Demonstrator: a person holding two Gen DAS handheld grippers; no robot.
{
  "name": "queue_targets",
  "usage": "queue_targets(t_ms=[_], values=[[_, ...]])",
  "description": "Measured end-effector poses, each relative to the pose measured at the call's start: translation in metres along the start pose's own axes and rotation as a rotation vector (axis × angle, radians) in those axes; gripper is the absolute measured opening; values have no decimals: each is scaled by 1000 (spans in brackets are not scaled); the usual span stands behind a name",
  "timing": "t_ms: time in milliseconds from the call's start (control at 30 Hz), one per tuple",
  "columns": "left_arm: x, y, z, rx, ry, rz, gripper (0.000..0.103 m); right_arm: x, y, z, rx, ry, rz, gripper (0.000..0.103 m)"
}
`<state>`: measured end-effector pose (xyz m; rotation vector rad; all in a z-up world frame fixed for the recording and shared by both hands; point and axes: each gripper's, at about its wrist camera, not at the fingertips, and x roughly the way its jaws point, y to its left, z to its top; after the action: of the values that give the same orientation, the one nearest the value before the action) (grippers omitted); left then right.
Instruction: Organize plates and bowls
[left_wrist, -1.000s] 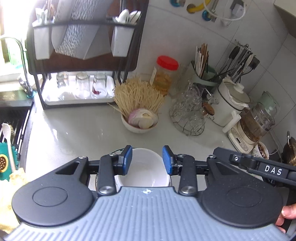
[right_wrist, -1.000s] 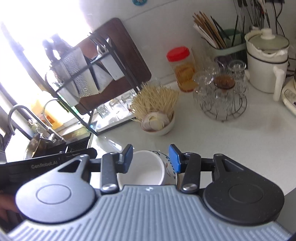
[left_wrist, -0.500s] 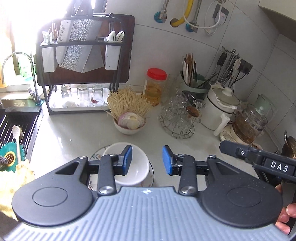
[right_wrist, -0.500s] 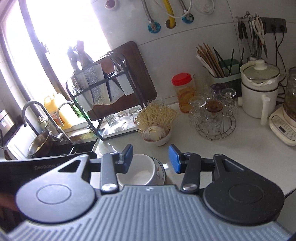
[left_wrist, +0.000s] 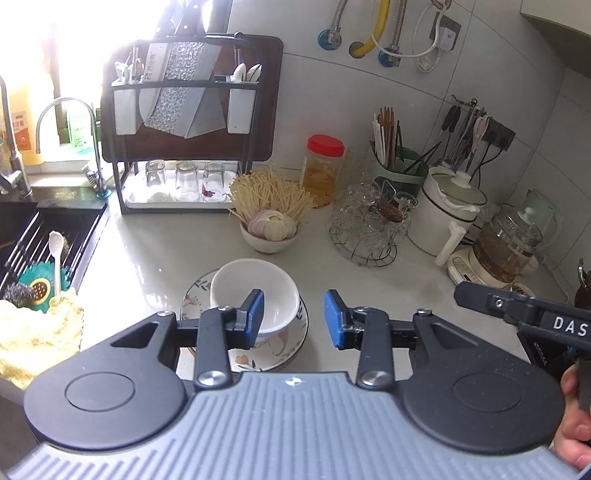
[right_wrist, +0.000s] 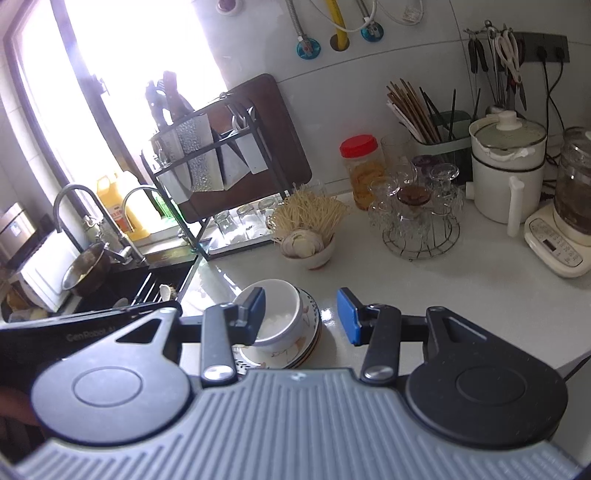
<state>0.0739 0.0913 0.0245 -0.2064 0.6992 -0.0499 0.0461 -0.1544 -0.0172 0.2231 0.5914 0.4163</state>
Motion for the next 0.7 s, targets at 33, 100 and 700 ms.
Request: queue_targets(t_ms=[33, 100, 700], values=[[-3, -1, -3, -9, -4, -1, 41, -3, 0, -2, -6, -1, 4, 47], [-8, -3, -8, -14, -16, -2, 41, -7, 0, -6, -12, -1, 11, 47], [-70, -16, -47, 4, -34, 51, 45, -49, 18, -44, -47, -17, 43, 47]])
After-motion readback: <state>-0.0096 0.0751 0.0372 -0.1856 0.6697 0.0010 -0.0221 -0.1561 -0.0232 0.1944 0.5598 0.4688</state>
